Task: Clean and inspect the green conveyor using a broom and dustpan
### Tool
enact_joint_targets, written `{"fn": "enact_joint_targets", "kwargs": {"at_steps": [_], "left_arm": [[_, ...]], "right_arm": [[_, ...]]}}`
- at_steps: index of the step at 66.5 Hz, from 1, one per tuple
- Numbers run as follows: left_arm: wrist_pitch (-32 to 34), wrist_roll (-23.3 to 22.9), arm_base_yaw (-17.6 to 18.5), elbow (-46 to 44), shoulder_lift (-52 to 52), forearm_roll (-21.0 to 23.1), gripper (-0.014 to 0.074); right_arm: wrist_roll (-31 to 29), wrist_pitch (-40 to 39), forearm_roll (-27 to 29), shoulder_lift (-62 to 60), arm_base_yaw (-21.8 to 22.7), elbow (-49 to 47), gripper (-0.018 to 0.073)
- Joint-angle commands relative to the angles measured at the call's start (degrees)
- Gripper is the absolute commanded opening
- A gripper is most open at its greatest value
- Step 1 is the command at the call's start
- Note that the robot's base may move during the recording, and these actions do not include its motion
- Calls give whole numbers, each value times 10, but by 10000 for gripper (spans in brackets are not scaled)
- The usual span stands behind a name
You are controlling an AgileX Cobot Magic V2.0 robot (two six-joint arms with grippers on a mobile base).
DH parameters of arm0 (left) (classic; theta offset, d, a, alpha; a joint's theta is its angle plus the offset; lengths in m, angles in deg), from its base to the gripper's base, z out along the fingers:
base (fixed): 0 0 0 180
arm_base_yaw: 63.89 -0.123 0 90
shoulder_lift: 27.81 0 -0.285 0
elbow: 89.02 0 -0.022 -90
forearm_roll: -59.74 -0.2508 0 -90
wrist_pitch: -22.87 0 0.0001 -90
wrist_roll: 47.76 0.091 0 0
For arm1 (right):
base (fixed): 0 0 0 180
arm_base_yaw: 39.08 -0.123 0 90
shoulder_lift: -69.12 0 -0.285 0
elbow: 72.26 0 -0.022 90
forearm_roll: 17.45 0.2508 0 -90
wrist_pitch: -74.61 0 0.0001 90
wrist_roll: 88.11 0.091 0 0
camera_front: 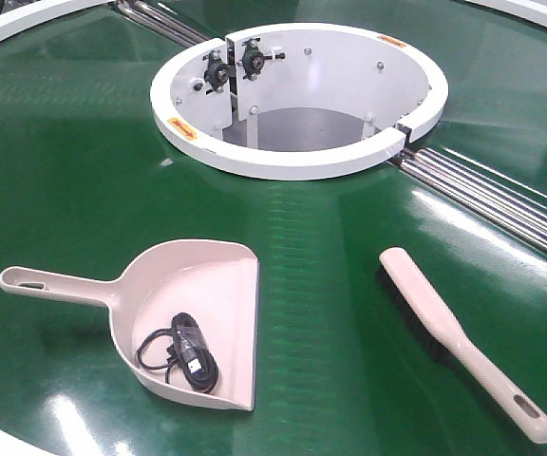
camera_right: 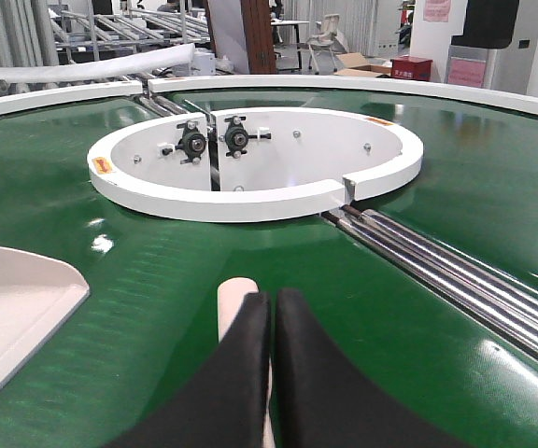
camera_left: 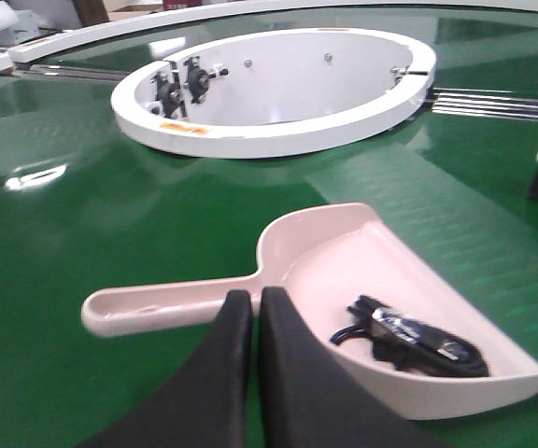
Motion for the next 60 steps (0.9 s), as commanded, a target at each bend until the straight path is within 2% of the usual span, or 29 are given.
{"fn": "enact_joint_targets", "kwargs": {"at_steps": [1,9,20,24,31,41,60], "left_arm": [[45,-8,-30,14,-26,7,-8],[79,-8,-70,77,-73,7,-8],[170,-49,-126,157,-145,7,-8],[150,-75,-139,160,-170,4,-8],[154,-106,-142,160,-165,-21,-8],[156,-188,-142,160,-165,-83,-8],[156,-170,-137,160,-165,-88,-8]], "right_arm": [[-3,-40,1,-3,1,-14,-10],[-3,-40,0,-3,1,-14,-10],[-3,-40,0,-3,1,-14,-10],[-3,-40,0,-3,1,-14,-10],[-3,-40,0,-3,1,-14,-10],[-3,-40,0,-3,1,-14,-10],[-3,-40,0,-3,1,-14,-10]]}}
